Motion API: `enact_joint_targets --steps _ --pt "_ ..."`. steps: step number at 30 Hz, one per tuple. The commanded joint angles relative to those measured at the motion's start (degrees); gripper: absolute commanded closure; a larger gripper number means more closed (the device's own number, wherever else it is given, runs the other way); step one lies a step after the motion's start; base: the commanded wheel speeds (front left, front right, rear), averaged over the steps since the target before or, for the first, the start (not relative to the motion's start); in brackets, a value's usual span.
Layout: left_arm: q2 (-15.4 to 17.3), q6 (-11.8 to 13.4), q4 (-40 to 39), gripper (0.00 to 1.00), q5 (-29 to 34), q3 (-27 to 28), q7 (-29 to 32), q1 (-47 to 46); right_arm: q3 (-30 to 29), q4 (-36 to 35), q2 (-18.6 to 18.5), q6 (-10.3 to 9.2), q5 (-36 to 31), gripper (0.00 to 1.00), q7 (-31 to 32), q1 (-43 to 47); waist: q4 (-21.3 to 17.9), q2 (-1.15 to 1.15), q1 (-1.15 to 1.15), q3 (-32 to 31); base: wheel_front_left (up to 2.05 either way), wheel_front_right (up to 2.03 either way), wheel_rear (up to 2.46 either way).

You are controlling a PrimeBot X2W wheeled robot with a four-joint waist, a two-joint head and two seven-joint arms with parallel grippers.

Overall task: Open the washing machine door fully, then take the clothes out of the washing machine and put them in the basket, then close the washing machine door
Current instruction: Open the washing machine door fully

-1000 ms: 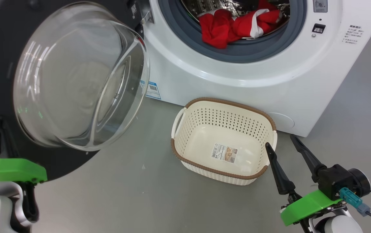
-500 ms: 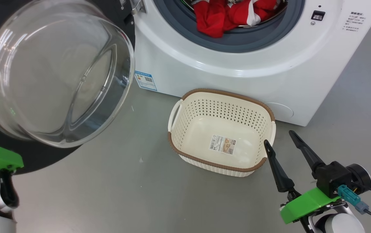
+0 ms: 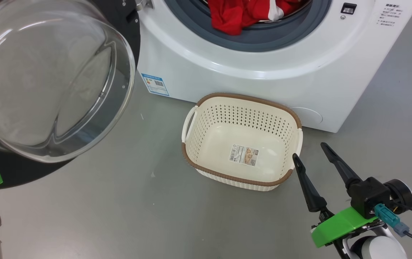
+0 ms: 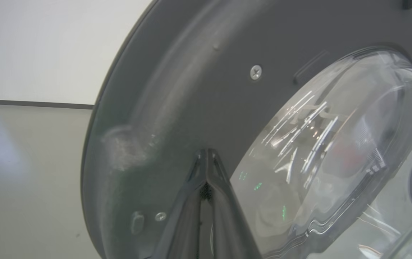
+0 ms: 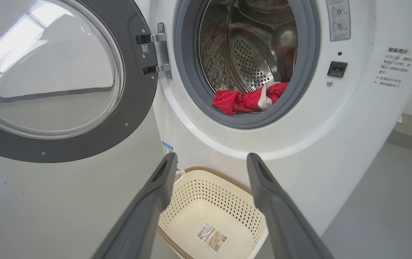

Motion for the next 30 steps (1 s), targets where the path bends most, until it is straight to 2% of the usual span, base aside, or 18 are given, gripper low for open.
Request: enact_joint_targets --steps 1,9,15,16,17,18,25,30 --pt "3.39 0.03 -0.71 1.00 0.64 2.72 -0.28 -1.64 1.53 -1.87 0.09 0.35 -0.57 0.00 0.19 -2.28 -0.18 0.00 0.00 0.14 0.00 0.00 0.00" --pt "2.58 -1.38 -0.29 1.00 3.31 5.84 -0.28 -2.47 1.41 -1.96 0.09 0.35 -0.53 0.00 0.31 -2.34 -0.82 0.00 0.00 0.05 0.00 0.00 0.00" --pt "0.97 -2.16 -2.91 1.00 6.00 6.45 -0.28 -1.80 1.26 -1.44 0.09 0.35 0.15 0.00 -0.22 -2.44 -1.03 0.00 0.00 -0.46 0.00 0.00 0.00" --pt "0.64 -2.18 -3.88 0.78 6.48 6.58 -0.28 -1.50 1.26 -1.26 0.09 0.35 0.32 0.00 -0.36 -2.48 -1.08 0.00 0.00 -0.60 0.00 0.00 0.00" --pt "0.24 -2.24 -4.94 0.09 6.88 6.70 -0.28 -1.15 1.24 -1.08 0.09 0.35 0.51 0.00 -0.53 -2.53 -1.13 0.00 0.00 -0.72 0.00 0.00 0.00" --pt "-0.18 -2.35 -6.15 0.00 7.25 6.83 -0.28 -0.80 1.22 -0.90 0.09 0.35 0.71 0.00 -0.73 -2.58 -1.19 0.00 0.00 -0.86 0.00 0.00 0.00" --pt "-3.18 -3.66 -18.14 0.00 10.00 6.27 -0.28 2.48 1.04 0.72 0.09 0.35 2.27 0.00 -2.50 -2.67 -1.95 0.00 0.00 -2.69 0.00 0.00 0.00" --pt "-5.31 -6.08 -25.50 0.00 10.25 4.60 -0.28 5.30 0.52 2.00 0.09 0.35 3.27 0.00 -3.99 -2.88 -3.05 0.00 0.00 -4.03 0.00 0.00 0.00"
